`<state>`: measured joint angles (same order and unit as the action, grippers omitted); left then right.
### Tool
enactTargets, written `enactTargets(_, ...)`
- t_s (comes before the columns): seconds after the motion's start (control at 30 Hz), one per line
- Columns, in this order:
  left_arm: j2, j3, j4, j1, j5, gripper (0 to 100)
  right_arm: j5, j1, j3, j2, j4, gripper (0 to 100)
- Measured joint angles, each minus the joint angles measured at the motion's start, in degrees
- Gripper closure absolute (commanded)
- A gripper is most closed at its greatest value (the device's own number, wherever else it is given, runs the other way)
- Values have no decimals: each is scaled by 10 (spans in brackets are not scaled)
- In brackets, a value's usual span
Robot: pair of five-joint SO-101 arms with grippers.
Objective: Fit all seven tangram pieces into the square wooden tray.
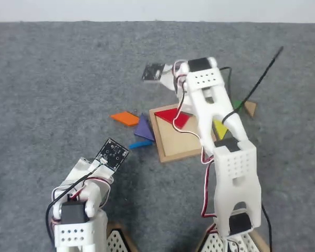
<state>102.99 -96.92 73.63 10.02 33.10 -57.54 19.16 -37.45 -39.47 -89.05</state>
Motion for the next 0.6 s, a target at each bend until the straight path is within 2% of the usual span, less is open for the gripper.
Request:
enactTargets(0.23,0,0,0,0,0,988,115,-62,-51,84,-107,699)
enactTargets(0.43,0,0,0,0,0,988,156,-143,-54,57,-110,697)
enactTargets(0.6,0,0,0,0,0,988,246,-143,-57,-49,-62,693)
